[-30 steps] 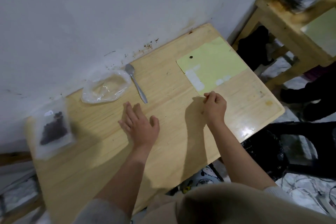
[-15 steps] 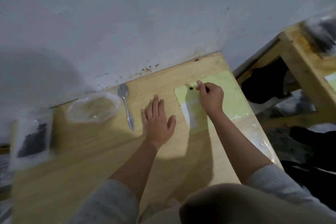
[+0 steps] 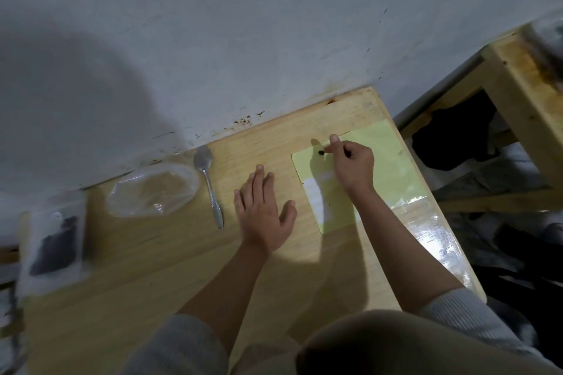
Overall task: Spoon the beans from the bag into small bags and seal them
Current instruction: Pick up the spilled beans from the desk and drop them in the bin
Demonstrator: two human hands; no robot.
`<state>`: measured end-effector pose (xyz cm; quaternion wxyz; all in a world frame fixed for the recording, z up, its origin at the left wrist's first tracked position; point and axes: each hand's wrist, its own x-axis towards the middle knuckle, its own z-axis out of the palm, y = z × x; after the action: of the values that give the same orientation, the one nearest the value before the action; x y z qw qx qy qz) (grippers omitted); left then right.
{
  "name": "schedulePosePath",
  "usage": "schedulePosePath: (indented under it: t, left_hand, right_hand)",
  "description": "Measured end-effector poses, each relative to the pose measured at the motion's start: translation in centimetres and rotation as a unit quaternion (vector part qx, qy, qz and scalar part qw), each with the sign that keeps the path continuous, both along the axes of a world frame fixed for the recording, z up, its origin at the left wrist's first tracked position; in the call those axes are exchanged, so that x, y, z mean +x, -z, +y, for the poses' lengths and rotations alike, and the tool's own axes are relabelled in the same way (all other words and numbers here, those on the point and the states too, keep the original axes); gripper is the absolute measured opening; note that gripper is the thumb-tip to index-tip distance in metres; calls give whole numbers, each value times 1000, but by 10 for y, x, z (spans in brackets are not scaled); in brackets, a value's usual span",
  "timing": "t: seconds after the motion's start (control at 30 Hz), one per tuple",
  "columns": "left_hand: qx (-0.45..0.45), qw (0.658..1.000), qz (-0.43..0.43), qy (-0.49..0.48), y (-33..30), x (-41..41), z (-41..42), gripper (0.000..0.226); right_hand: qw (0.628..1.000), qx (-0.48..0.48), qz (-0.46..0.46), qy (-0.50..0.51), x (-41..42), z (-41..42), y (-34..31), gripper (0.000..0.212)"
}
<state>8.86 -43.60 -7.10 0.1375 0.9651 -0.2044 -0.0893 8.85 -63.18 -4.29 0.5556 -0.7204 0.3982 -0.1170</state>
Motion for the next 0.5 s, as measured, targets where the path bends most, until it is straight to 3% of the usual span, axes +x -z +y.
schedulePosePath:
  t: [0.13, 0.3, 0.5]
  left_hand:
    - [1, 1000, 3, 0, 0, 0, 0, 71]
    - [3, 1000, -3, 2, 2, -1, 1, 70]
    - [1, 1000, -8, 8, 2, 0, 2, 70]
  right_hand:
    - [994, -93, 47, -40, -1, -2, -3, 27]
    - [974, -164, 97, -121, 1, 0, 0, 27]
    - [955, -227, 130, -139, 5, 5, -6, 21]
